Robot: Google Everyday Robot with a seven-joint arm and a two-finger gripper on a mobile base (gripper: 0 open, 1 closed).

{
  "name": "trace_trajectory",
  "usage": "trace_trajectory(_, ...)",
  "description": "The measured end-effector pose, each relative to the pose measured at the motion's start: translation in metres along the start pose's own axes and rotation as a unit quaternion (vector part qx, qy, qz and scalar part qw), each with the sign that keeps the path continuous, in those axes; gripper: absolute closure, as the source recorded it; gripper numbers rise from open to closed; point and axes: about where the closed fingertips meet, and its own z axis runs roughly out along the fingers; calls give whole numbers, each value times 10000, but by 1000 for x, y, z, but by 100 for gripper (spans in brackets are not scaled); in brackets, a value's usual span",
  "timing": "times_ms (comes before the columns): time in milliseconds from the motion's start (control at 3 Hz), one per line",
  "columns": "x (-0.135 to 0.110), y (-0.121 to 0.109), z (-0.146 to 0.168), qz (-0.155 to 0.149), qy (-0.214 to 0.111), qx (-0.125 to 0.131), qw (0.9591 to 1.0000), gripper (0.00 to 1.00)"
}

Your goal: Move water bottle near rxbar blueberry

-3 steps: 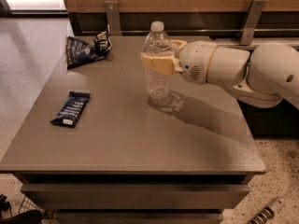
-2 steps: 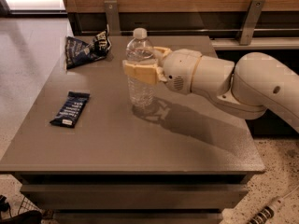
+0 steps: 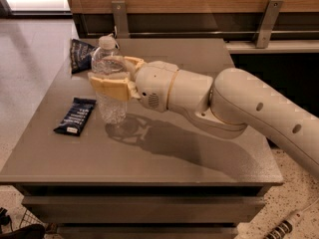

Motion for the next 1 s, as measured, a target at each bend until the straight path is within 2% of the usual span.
trace_trajectory(333, 11, 3, 17, 56, 130, -29, 9999, 100)
trace_trajectory(1000, 42, -13, 33, 132, 323, 42, 9994, 100)
